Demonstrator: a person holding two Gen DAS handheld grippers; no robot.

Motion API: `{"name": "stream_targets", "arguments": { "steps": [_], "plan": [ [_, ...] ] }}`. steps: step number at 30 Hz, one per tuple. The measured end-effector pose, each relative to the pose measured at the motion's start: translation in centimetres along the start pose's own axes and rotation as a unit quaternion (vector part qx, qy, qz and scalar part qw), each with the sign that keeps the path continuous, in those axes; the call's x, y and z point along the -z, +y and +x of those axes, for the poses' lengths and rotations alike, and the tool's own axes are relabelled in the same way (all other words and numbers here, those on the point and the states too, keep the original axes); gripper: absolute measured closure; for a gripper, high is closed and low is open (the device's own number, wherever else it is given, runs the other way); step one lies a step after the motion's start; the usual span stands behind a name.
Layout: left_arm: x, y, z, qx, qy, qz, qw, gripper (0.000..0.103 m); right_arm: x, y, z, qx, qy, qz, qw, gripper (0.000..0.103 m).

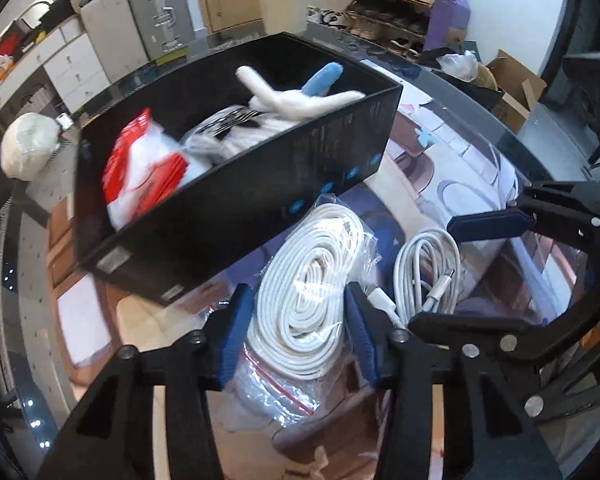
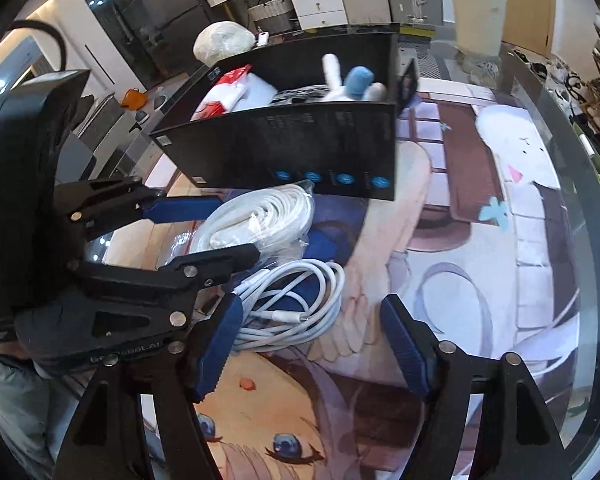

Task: Organize soft objects
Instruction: 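Grasp the white cable with the right gripper while the left grasps the bagged white rope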

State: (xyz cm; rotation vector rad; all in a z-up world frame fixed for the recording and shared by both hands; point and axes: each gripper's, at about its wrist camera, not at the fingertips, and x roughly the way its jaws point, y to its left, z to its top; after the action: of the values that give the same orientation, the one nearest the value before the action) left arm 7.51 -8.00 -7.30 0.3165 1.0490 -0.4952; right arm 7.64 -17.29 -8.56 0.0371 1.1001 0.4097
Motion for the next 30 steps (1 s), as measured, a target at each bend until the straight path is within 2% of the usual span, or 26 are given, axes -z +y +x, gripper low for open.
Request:
{"name": "stream_targets", "arguments": {
  "steps": [6,12,17,19,22,24,26,28,30],
  "plan": [
    [2.8,2.2,-1.4,-0.014,-0.002,-0.074,0.9972,0.059,-0.8,0.0,0.5,0.002,0.002,-0.018,1.000,0.028],
    [4.1,2.4,-1.8,-0.015,-0.004,-0.082,0.9966,0.058,-2.4,-1.1,0.3,0.046,-0.012,-0.003,0.999,0.029],
    [4.0,2.5,-1.6,-0.016,-0.003,-0.082,0.9965,0.057,-1.6,-2.0,-0.8,-0.041,-0.003,0.072,0.997,0.029],
    [3.8,2.5,-1.6,-0.016,-0.002,-0.082,0.9965,0.057,-1.6,-1.0,-0.5,-0.056,0.009,0.074,0.996,0.028],
    [3.5,2.3,-1.5,-0.020,-0.001,-0.079,0.9966,0.055,-1.6,0.7,0.8,-0.024,0.015,0.051,0.998,0.028],
    [3.5,2.3,-1.5,-0.021,-0.002,-0.079,0.9966,0.053,-2.3,1.9,1.4,0.010,0.009,0.006,1.000,0.029],
    [3.6,2.4,-1.6,-0.021,-0.005,-0.081,0.9965,0.049,-2.9,2.0,1.8,0.040,0.008,-0.023,0.999,0.041],
    [3.8,2.2,-1.7,-0.018,-0.007,-0.075,0.9970,0.042,-2.9,2.4,1.7,0.043,0.015,-0.060,0.997,0.043],
    [3.9,2.0,-1.8,-0.014,-0.009,-0.069,0.9974,0.040,-2.4,2.5,1.0,0.053,0.018,-0.097,0.994,0.059]
  ]
}}
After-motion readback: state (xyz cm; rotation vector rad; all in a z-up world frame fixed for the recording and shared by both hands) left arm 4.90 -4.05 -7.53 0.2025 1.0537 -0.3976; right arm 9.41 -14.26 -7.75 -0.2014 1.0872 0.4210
